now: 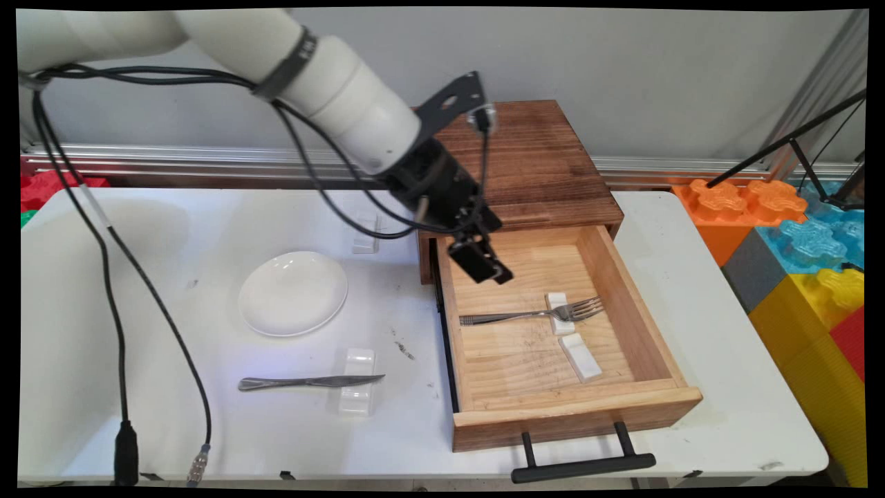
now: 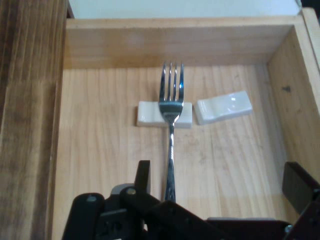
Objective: Pick up the knife from the right of the white plate
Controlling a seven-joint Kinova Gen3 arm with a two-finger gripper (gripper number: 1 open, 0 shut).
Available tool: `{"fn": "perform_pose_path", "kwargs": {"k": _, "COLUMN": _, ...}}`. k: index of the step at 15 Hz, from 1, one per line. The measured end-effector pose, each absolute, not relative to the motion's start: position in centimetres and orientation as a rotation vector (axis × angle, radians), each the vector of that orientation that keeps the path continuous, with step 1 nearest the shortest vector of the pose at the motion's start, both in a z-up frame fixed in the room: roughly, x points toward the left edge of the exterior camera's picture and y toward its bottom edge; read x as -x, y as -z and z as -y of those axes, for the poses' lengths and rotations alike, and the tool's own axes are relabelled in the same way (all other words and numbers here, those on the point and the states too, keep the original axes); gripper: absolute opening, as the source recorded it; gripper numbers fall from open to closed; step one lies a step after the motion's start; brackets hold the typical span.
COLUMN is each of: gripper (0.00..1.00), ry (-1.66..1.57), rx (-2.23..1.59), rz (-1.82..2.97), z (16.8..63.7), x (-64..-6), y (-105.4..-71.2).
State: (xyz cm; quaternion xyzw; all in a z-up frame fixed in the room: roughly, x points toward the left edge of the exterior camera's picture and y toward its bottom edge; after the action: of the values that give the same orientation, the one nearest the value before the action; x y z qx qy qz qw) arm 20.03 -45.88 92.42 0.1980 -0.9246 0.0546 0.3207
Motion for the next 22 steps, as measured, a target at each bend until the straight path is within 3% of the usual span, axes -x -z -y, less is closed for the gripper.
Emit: {"fn": "perform_pose_path", "kwargs": {"k": 22, "gripper": 1.00, "ry": -0.120, "rx": -0.492, "rz": 2.563, "z": 39.1, "x": -33.3, "y": -88.9}}
